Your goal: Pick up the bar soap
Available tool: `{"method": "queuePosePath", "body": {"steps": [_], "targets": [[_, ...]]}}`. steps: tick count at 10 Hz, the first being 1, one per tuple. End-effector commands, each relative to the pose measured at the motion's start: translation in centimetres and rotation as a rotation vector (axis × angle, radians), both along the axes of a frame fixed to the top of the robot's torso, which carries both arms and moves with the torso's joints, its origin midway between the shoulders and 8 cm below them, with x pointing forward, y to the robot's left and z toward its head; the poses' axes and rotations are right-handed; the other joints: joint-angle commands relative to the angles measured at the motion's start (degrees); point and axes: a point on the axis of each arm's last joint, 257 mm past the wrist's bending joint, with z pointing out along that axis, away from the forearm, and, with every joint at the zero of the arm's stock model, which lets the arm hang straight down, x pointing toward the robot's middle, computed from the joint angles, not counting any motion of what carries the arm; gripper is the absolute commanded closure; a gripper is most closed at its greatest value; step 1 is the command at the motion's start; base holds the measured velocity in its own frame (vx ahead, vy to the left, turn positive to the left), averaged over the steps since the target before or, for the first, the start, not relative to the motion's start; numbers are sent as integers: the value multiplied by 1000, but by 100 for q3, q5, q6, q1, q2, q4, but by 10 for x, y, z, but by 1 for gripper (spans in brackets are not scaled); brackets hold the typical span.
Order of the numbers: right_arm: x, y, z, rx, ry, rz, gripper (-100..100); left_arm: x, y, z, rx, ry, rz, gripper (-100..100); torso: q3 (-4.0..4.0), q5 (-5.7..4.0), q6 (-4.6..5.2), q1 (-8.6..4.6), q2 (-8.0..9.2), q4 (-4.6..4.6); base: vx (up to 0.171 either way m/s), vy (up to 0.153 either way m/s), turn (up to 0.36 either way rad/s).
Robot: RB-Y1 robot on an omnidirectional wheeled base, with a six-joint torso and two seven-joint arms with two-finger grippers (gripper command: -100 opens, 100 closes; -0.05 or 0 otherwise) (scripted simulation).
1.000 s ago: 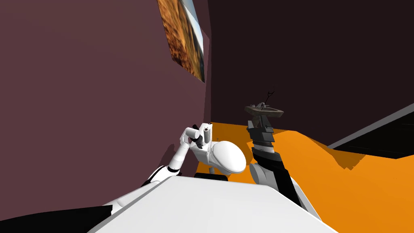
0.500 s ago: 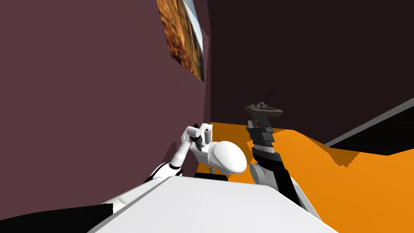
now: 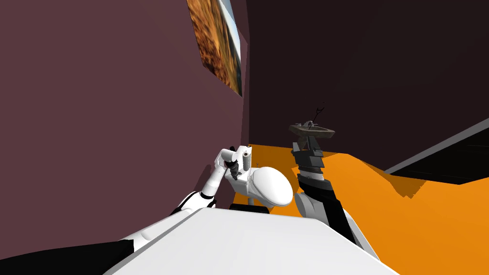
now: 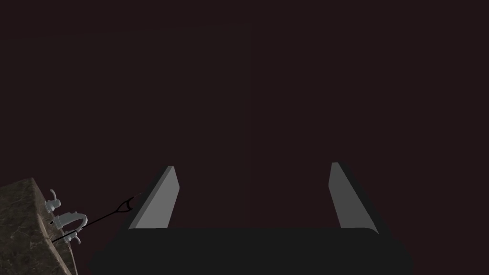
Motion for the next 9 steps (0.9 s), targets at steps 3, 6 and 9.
{"method": "queuePosePath", "body": {"steps": [3,6,9], "targets": [[0,0,0,0,0,0,0,5,2,-19,-1,-2,5,-100,3,-1,1,-6,5,1,-10,-8,-16],[0,0,0,0,0,0,0,5,3,-21,-1,-3,5,100,3,-1,0,-4,5,1,-5,-4,-4],[0,0,0,0,0,0,0,7,3,-19,-1,-8,4,100,0,2,-2,-2,8,-8,0,0,0]]}}
